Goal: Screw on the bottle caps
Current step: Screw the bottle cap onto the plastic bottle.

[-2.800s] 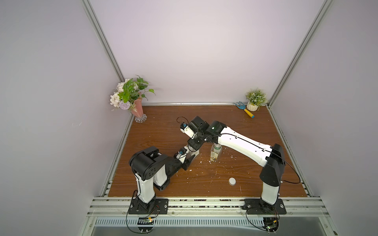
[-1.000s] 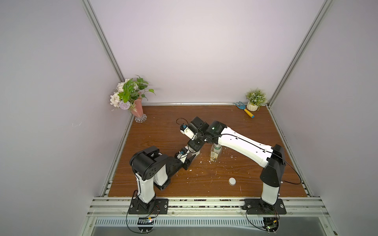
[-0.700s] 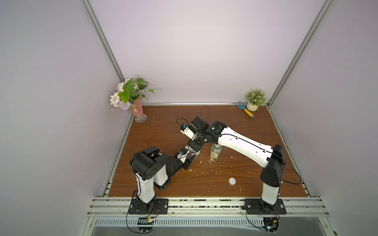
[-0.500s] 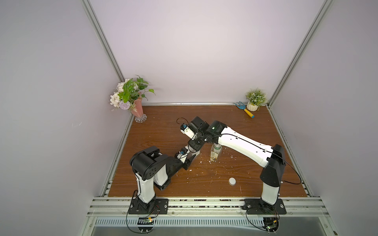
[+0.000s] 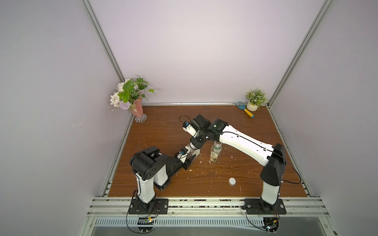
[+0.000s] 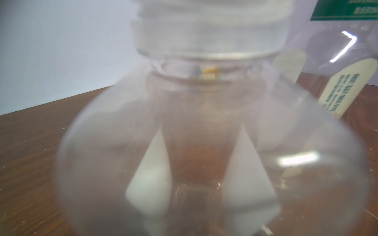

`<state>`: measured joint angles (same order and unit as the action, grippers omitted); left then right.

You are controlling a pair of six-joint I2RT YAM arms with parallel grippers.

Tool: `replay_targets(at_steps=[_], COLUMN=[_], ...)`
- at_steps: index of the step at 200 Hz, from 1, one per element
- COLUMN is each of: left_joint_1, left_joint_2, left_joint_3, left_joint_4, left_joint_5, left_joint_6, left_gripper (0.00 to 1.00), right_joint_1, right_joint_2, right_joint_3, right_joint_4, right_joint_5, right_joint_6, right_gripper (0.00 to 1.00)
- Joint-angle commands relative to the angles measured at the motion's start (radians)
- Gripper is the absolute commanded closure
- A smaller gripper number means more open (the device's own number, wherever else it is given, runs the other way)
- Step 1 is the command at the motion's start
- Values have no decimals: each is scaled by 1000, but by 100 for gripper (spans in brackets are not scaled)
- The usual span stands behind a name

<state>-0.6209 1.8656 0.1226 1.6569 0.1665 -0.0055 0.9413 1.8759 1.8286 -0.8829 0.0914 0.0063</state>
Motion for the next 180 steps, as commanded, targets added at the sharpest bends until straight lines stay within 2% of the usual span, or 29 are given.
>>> replay_targets(at_steps=[1, 180], left_joint_1=[-14, -16], left_joint_2=[24, 30], left_joint_3=[3, 5], left_joint_4=[65, 63], left_joint_5=[-9, -17], left_joint_6=[17, 24], left_gripper=[67, 68], right_joint_1=[-10, -64], right_joint_2=[-3, 55], right_joint_3=[-9, 14], right_joint_4=[15, 31], right_joint_5=[-22, -36], right_joint_6=[-5, -6], right_gripper=[60, 64])
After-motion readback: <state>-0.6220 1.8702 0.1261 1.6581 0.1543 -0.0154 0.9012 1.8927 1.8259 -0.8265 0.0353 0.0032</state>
